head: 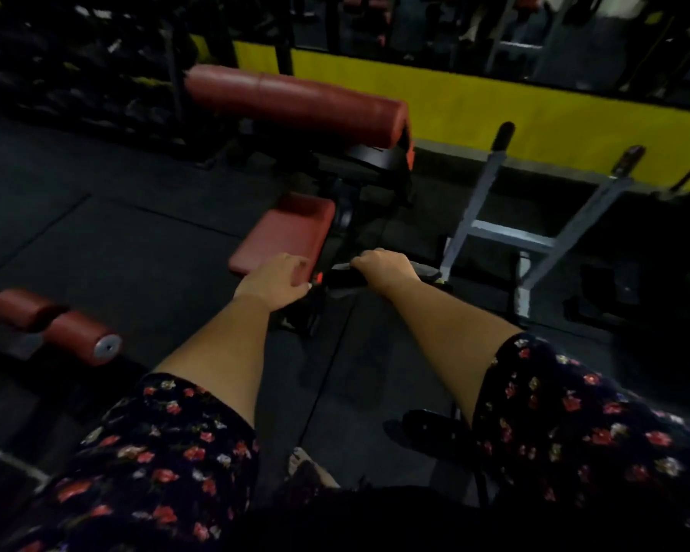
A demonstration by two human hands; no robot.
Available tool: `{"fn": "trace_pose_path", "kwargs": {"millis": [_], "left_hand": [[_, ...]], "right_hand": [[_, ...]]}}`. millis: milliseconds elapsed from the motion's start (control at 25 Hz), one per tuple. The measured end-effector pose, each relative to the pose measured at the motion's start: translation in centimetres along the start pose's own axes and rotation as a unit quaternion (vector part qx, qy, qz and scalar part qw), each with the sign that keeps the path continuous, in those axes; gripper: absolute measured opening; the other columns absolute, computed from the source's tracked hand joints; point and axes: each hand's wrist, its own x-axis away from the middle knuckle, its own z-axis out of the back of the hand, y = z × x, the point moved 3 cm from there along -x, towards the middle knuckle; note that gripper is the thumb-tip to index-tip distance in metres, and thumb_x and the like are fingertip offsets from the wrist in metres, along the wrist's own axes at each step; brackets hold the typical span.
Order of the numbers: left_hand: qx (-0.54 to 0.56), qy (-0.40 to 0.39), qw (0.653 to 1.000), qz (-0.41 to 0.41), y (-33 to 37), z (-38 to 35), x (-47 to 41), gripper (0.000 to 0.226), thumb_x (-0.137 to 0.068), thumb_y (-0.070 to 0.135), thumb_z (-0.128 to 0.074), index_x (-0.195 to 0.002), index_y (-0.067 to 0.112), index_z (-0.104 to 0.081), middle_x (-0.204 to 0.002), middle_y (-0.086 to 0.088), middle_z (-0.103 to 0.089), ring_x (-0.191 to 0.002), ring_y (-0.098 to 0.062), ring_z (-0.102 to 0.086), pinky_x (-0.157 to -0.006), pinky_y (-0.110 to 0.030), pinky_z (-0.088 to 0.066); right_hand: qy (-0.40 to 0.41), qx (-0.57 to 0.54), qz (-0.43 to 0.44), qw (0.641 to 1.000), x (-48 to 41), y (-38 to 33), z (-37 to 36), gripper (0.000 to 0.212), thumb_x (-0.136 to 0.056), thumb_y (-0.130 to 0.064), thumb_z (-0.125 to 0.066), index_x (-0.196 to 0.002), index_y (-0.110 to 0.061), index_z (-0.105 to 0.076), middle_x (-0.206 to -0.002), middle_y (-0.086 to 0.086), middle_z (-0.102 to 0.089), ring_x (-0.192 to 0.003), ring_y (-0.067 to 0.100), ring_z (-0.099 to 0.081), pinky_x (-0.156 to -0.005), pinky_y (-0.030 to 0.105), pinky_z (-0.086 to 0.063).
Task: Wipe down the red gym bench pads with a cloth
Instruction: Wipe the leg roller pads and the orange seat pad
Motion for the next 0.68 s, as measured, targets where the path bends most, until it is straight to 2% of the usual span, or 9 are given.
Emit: {"fn": "trace_pose_path", "kwargs": {"millis": [160, 320, 480, 680], "left_hand": [[0.003, 0.009, 0.997, 0.07, -8.5, 3.5, -1.5, 0.06, -0.093, 0.038, -0.059, -0.147, 0.021, -0.039, -0.145, -0.005, -0.041, -0.131, -0.028, -0.041, -0.106, -0.047, -0.039], [0.003, 0.031, 0.99, 0.139, -15.9, 7.4, -1.3, 0.06, -0.094, 0.041, -0.056, -0.148, 0.027, -0.035, -0.148, -0.004, -0.038, -0.133, -0.026, -0.038, -0.107, -0.047, -0.038], [0.009, 0.049, 0.977, 0.208, -22.3, 9.5, 0.7, 0.058, -0.094, 0.042, -0.056, -0.147, 0.027, -0.037, -0.147, -0.004, -0.04, -0.134, -0.026, -0.037, -0.107, -0.047, -0.038], [0.02, 0.068, 0.951, 0.301, -28.8, 11.2, 3.3, 0.058, -0.094, 0.043, -0.057, -0.147, 0.026, -0.038, -0.145, -0.005, -0.041, -0.132, -0.026, -0.041, -0.106, -0.043, -0.04]], "right_hand": [[-0.006, 0.01, 0.057, 0.998, -8.9, -5.3, 2.3, 0.032, -0.096, -0.014, -0.046, -0.126, -0.019, -0.057, -0.127, 0.006, -0.058, -0.12, 0.029, -0.052, -0.087, 0.043, -0.046], [-0.006, 0.02, 0.136, 0.99, -15.8, -11.5, 5.5, 0.032, -0.094, -0.021, -0.051, -0.124, -0.017, -0.059, -0.123, 0.009, -0.06, -0.117, 0.032, -0.055, -0.086, 0.041, -0.046], [0.027, 0.056, 0.22, 0.974, -21.2, -17.8, 7.2, 0.029, -0.094, -0.014, -0.051, -0.123, -0.016, -0.056, -0.123, 0.006, -0.058, -0.117, 0.028, -0.053, -0.077, 0.037, -0.044], [0.01, 0.085, 0.312, 0.946, -27.8, -25.4, 8.7, 0.034, -0.094, -0.011, -0.052, -0.128, -0.017, -0.053, -0.127, 0.006, -0.055, -0.119, 0.027, -0.051, -0.082, 0.04, -0.044]]}}
